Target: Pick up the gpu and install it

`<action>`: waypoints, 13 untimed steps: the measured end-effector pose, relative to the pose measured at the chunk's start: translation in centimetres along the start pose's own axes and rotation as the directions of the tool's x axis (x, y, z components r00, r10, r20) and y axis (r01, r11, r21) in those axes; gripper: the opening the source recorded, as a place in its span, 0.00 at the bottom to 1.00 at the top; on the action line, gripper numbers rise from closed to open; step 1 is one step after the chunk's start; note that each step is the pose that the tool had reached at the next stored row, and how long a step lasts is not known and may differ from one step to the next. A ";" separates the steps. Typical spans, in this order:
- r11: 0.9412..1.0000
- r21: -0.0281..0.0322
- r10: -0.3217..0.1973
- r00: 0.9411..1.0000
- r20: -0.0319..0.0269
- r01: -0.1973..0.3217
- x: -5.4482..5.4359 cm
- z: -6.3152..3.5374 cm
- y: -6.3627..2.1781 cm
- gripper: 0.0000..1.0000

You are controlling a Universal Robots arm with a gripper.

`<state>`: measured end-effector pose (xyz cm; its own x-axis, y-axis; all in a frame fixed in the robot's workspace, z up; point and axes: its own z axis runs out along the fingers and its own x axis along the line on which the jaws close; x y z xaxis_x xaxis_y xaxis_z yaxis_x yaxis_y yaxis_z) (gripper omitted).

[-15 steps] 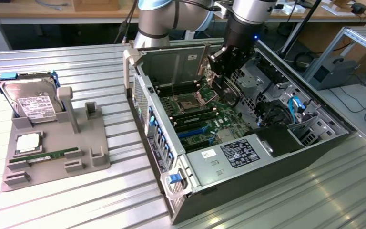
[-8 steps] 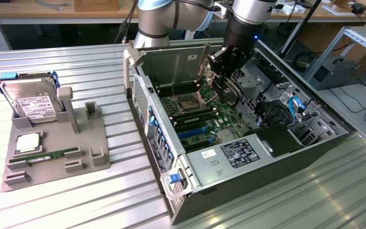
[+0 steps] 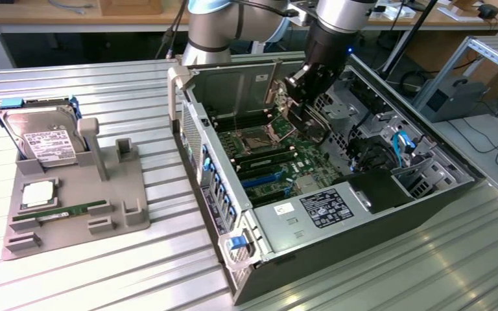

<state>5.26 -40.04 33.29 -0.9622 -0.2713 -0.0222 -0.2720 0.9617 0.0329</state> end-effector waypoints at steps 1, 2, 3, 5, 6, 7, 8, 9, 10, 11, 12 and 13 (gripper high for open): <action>1.000 0.000 -0.011 1.000 0.000 0.011 0.0 0.00 0.00 0.27; 1.000 -0.001 -0.025 1.000 -0.001 0.025 0.0 0.00 0.00 0.27; 0.999 -0.001 -0.042 0.999 -0.001 0.042 0.0 0.00 0.00 0.27; 0.998 -0.001 -0.062 0.998 -0.002 0.062 0.0 0.00 0.00 0.27; 0.998 -0.002 -0.067 0.998 -0.002 0.067 0.0 0.01 0.00 0.27; 0.997 -0.002 -0.071 0.997 -0.002 0.071 0.0 0.01 0.00 0.27; 0.997 -0.002 -0.075 0.997 -0.002 0.075 0.0 0.01 0.00 0.27; 0.997 -0.002 -0.080 0.997 -0.003 0.080 0.0 0.01 0.00 0.27; 0.996 -0.002 -0.084 0.996 -0.003 0.084 0.0 0.01 0.00 0.27; 0.996 -0.002 -0.088 0.996 -0.003 0.088 0.0 0.01 0.00 0.27; 0.995 -0.002 -0.098 0.995 -0.003 0.098 0.0 0.01 0.00 0.27; 0.994 -0.003 -0.109 0.994 -0.003 0.109 0.0 0.01 0.00 0.27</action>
<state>5.26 -40.04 33.27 -0.9268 -0.3748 -0.0222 -0.3754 0.9263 0.0329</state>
